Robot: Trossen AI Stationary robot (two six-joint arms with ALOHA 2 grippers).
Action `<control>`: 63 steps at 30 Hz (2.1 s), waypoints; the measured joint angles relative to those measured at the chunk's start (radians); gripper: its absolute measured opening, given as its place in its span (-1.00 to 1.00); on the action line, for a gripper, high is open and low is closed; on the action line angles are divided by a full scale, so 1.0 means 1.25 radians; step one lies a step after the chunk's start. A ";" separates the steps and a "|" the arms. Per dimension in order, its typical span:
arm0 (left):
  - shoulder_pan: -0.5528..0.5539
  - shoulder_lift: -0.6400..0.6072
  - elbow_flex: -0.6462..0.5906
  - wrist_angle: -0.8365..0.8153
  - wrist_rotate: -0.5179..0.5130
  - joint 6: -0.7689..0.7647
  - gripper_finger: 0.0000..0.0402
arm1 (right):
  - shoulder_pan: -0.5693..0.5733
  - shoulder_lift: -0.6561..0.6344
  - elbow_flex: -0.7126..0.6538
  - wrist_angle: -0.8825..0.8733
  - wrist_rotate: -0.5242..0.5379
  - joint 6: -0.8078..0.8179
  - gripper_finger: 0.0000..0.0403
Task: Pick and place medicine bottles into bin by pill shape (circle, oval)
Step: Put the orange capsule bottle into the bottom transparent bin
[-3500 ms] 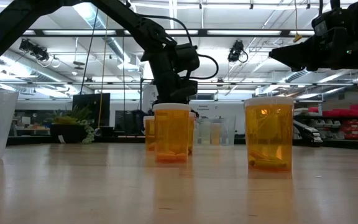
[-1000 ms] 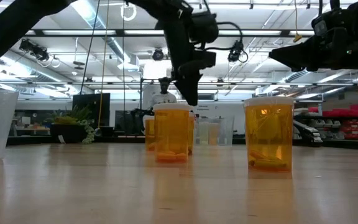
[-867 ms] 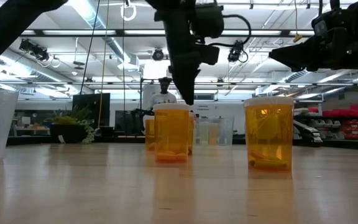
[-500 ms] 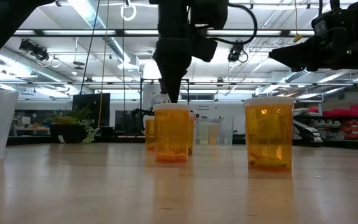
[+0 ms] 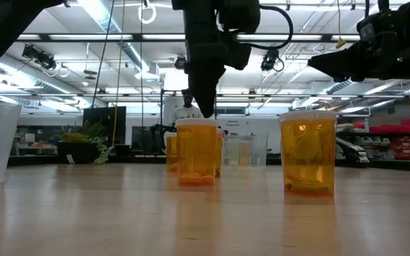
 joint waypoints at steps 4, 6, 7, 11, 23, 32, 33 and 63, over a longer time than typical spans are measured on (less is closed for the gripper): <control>0.008 0.000 0.000 0.018 0.026 -0.046 0.20 | 0.000 0.000 0.000 0.000 0.000 0.000 -0.43; 0.008 0.000 0.000 0.017 0.026 -0.066 0.24 | 0.000 0.000 0.000 0.000 0.000 0.000 -0.43; 0.008 0.000 0.000 0.020 0.025 -0.071 0.25 | 0.000 0.000 0.000 0.000 0.000 0.000 -0.43; 0.005 0.000 -0.046 0.118 0.023 -0.060 0.31 | 0.000 0.000 0.000 0.000 0.000 0.000 -0.43; 0.017 -0.006 -0.146 0.187 0.038 -0.002 0.27 | 0.000 0.000 0.000 0.000 0.000 0.000 -0.43; 0.016 -0.013 -0.146 0.176 0.041 0.016 0.24 | 0.000 0.000 0.000 0.000 0.000 0.000 -0.43; 0.016 -0.013 -0.146 0.179 0.041 0.020 0.24 | 0.000 0.000 0.000 0.000 0.000 0.000 -0.43; 0.017 -0.167 -0.341 0.336 0.006 0.003 0.23 | 0.000 0.000 0.000 0.000 0.000 0.000 -0.43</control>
